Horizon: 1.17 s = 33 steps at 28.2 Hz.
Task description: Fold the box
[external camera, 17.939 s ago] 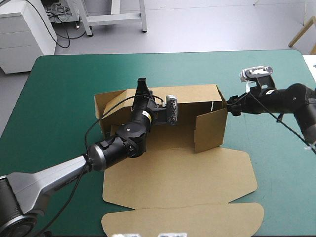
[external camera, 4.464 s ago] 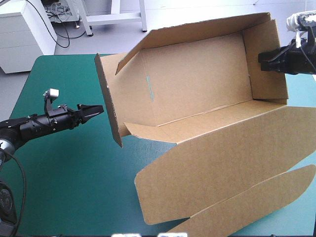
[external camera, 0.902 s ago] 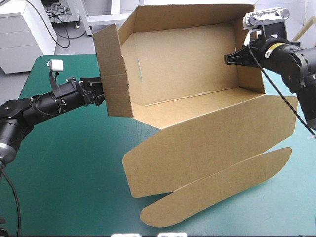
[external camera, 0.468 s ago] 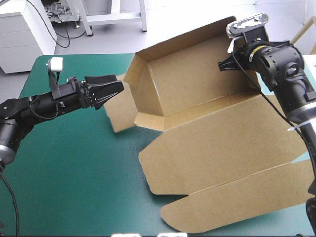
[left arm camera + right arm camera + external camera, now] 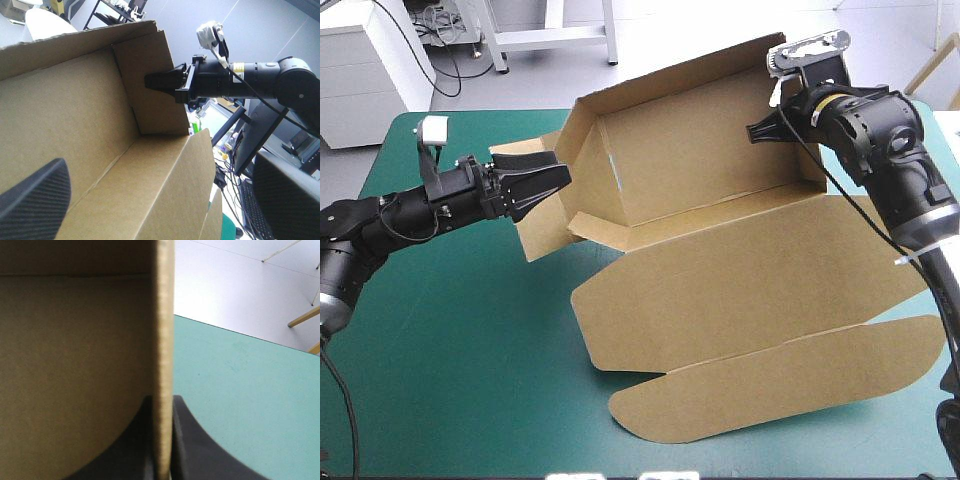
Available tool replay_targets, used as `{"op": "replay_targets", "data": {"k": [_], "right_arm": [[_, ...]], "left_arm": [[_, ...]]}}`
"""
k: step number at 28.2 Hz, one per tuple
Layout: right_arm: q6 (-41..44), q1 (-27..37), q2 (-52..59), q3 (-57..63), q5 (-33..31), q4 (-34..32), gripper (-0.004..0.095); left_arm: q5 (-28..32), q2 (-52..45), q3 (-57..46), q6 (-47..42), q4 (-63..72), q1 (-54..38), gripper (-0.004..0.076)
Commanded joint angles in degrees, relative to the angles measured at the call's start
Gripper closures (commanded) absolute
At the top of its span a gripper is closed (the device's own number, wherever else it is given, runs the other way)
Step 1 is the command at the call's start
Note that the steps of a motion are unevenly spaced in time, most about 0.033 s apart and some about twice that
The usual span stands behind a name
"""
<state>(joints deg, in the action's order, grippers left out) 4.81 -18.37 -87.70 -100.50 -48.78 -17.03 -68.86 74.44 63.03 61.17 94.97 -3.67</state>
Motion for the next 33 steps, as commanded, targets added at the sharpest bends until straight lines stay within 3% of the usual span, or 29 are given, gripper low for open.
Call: {"op": "replay_targets", "data": {"k": [1, 12, 14, 21, 24, 26, 29, 33], "right_arm": [[0.2, 0.1, 2.6, -1.8, 4.4, -0.9, 0.0922], [0.6, 0.2, 4.0, -1.9, 3.9, -3.3, 0.0922], [0.6, 0.2, 4.5, -1.9, 3.7, -3.3, 0.0922], [0.6, 0.2, 5.1, -1.9, 2.2, -3.4, 0.0922], [0.6, 0.2, 5.5, -1.9, 1.7, -4.1, 0.0922], [0.8, 0.2, 5.9, -1.9, 1.4, -4.6, 0.0922], [1.3, 0.2, 7.0, -1.9, 1.5, -5.5, 0.0922], [1.3, 0.2, 7.4, -1.9, 1.4, -5.7, 0.0922]], "left_arm": [[-5.7, -1.6, 1.7, 0.1, 4.1, 0.1, -0.0001], [-5.7, -1.6, 5.3, -0.6, 3.4, 0.1, 0.0028], [-5.7, -1.6, 8.8, -2.7, 1.2, 0.1, 0.0083], [-5.4, -1.6, 21.7, -8.3, -11.5, 0.1, 0.0415], [-5.2, -1.6, 26.8, -9.8, -21.1, 0.1, 0.0488], [-3.6, -1.6, 29.5, -14.1, -28.9, 0.1, 0.0491], [0.6, -1.6, 33.9, -26.1, -51.8, 0.1, 0.0491], [2.3, -1.6, 34.3, -35.2, -66.9, 0.1, 0.0491]]}}
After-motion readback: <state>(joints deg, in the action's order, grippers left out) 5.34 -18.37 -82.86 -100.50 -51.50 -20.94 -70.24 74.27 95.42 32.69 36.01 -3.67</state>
